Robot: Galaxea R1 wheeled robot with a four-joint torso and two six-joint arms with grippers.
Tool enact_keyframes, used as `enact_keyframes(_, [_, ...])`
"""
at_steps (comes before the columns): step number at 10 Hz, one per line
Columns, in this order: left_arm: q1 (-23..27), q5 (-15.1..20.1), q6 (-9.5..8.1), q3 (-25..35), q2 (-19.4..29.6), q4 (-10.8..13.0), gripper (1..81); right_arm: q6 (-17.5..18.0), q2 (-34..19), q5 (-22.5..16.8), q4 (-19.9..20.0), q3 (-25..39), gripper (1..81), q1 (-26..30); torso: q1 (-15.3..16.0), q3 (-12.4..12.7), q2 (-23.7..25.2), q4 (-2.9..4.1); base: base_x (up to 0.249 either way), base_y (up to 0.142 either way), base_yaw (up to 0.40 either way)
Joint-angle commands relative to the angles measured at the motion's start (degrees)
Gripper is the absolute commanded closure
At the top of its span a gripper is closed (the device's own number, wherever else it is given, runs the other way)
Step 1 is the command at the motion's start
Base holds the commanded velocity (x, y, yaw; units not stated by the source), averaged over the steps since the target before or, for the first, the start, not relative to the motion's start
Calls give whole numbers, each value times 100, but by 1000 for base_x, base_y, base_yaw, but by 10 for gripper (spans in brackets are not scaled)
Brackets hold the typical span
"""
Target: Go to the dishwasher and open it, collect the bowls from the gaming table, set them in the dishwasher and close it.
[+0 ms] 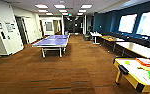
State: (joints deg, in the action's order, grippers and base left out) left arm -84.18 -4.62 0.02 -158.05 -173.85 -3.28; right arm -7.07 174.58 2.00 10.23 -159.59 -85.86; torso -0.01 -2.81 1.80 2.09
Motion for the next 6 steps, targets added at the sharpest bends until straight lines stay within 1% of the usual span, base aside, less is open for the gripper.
enact_keyframes(1, [319,277,33,-15,34,38,10,-14,18,-297,-3,8,10,284,1,0,0,0,0,0,178])
enact_keyframes(2, [327,269,33,-15,34,38,10,-14,18,-305,-3,8,10,284,1,0,0,0,0,0,161])
enact_keyframes(3, [327,277,33,-15,34,38,10,-14,18,-305,-3,8,10,284,1,0,0,0,0,0,0])
enact_keyframes(6, [327,277,42,-15,34,55,10,-14,18,-297,-3,8,10,283,1,0,0,0,0,0,-309])
